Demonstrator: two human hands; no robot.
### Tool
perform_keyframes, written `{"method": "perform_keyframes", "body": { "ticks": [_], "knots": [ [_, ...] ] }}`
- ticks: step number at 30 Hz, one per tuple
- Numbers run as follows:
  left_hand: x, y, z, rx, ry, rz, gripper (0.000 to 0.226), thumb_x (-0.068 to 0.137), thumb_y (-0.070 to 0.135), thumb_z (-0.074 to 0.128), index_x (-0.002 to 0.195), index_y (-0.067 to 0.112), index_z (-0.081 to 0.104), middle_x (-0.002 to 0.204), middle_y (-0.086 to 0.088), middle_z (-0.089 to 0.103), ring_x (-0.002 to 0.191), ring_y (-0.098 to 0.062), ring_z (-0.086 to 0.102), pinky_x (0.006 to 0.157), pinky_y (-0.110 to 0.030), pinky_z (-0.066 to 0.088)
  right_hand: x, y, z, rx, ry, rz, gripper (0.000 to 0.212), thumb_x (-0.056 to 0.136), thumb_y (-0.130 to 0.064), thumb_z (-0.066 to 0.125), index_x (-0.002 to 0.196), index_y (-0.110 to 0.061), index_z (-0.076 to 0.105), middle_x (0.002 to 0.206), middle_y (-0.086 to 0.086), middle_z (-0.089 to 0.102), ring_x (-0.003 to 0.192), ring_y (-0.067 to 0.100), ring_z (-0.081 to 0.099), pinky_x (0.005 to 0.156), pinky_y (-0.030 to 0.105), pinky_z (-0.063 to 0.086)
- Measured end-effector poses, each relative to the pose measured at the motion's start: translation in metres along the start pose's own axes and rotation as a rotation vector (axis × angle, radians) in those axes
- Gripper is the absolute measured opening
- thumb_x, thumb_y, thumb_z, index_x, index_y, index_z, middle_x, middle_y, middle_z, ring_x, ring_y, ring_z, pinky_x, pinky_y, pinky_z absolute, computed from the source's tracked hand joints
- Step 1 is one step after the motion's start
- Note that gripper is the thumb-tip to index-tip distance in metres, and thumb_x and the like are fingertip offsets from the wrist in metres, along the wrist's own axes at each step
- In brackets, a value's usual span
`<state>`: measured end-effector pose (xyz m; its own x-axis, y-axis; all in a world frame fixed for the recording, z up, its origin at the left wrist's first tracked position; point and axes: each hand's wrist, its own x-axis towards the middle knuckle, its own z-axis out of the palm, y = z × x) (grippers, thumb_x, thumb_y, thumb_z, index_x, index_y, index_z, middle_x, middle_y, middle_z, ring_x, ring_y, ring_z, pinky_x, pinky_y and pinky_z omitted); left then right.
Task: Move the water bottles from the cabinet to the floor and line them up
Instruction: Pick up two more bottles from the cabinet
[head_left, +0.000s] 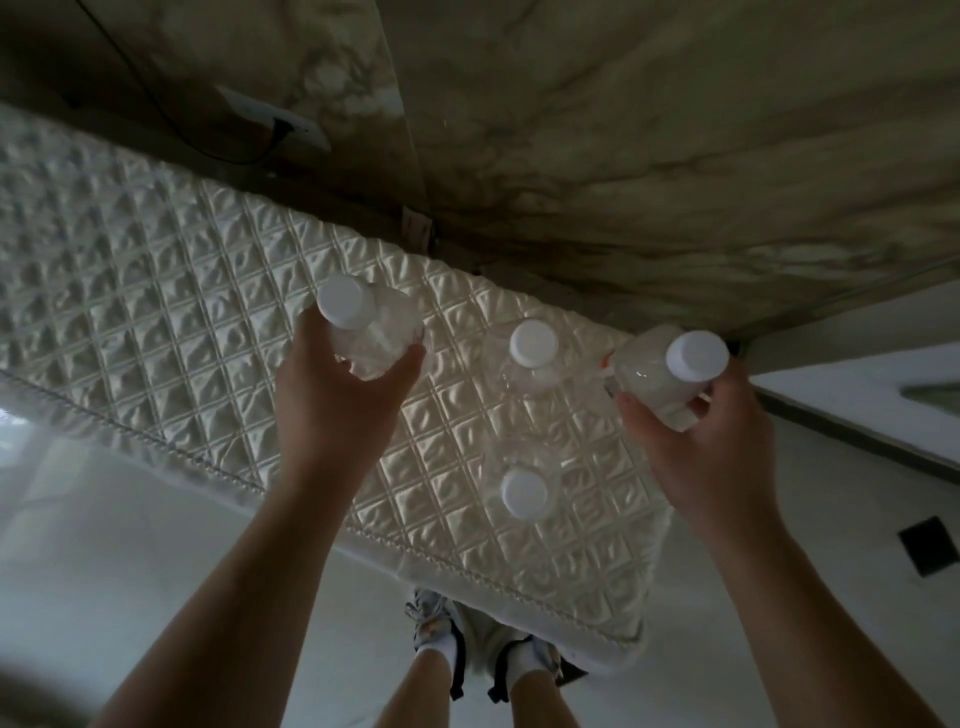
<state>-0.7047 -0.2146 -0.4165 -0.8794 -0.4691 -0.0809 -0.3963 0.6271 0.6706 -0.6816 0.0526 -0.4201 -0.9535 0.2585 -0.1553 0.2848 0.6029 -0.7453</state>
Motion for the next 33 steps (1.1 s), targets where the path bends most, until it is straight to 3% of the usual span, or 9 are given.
{"method": "perform_keyframes", "body": {
  "ticks": [8,13,18,23,28,33],
  "knots": [
    [-0.003,0.036,-0.065,-0.024,-0.041,0.045,0.064,0.067,0.052,0.081,0.12,0.031,0.05,0.104,0.01,0.065,0.088,-0.013,0.066,0.074,-0.039,0.059,-0.011,-0.056,-0.048,0.006,-0.012,-0.016,0.053,0.072,-0.039,0.08,0.116,-0.022,0.056,0.106,-0.007,0.066,0.099,0.007,0.062,0.084,0.033,0.053],
    [-0.014,0.069,-0.113,-0.024,-0.041,0.091,0.07,0.067,0.051,0.082,0.125,0.029,0.05,0.106,0.01,0.064,0.086,-0.014,0.065,0.068,-0.029,0.052,-0.02,-0.101,-0.087,0.006,0.011,-0.048,0.051,0.071,-0.038,0.081,0.114,-0.023,0.057,0.103,-0.007,0.067,0.096,0.01,0.064,0.082,0.031,0.052],
    [-0.031,0.101,-0.167,-0.093,-0.123,0.107,0.07,0.064,0.054,0.083,0.123,0.035,0.05,0.108,0.011,0.066,0.092,-0.012,0.068,0.075,-0.039,0.06,-0.036,-0.15,-0.131,0.024,0.016,-0.111,0.051,0.072,-0.038,0.081,0.114,-0.021,0.058,0.102,-0.008,0.067,0.094,0.008,0.064,0.079,0.027,0.05],
    [-0.058,0.137,-0.221,-0.111,-0.101,0.12,0.065,0.066,0.046,0.085,0.12,0.033,0.052,0.102,0.014,0.064,0.088,-0.008,0.066,0.065,-0.02,0.051,-0.058,-0.197,-0.178,0.083,-0.005,-0.14,0.047,0.071,-0.037,0.082,0.107,-0.037,0.051,0.092,-0.026,0.058,0.086,-0.009,0.056,0.073,0.017,0.043],
    [-0.09,0.164,-0.265,-0.188,-0.028,0.108,0.065,0.063,0.049,0.085,0.118,0.033,0.054,0.103,0.014,0.067,0.091,-0.008,0.067,0.074,-0.031,0.058,-0.08,-0.233,-0.221,0.115,-0.048,-0.192,0.048,0.071,-0.038,0.081,0.111,-0.037,0.055,0.093,-0.027,0.059,0.087,-0.011,0.055,0.07,0.014,0.039],
    [-0.123,0.185,-0.298,-0.229,0.031,0.094,0.063,0.061,0.05,0.085,0.115,0.033,0.055,0.101,0.013,0.068,0.089,-0.009,0.069,0.075,-0.037,0.06,-0.101,-0.259,-0.261,0.136,-0.087,-0.26,0.05,0.071,-0.042,0.08,0.114,-0.038,0.055,0.1,-0.022,0.063,0.094,-0.005,0.058,0.076,0.024,0.045]
  ]
}}
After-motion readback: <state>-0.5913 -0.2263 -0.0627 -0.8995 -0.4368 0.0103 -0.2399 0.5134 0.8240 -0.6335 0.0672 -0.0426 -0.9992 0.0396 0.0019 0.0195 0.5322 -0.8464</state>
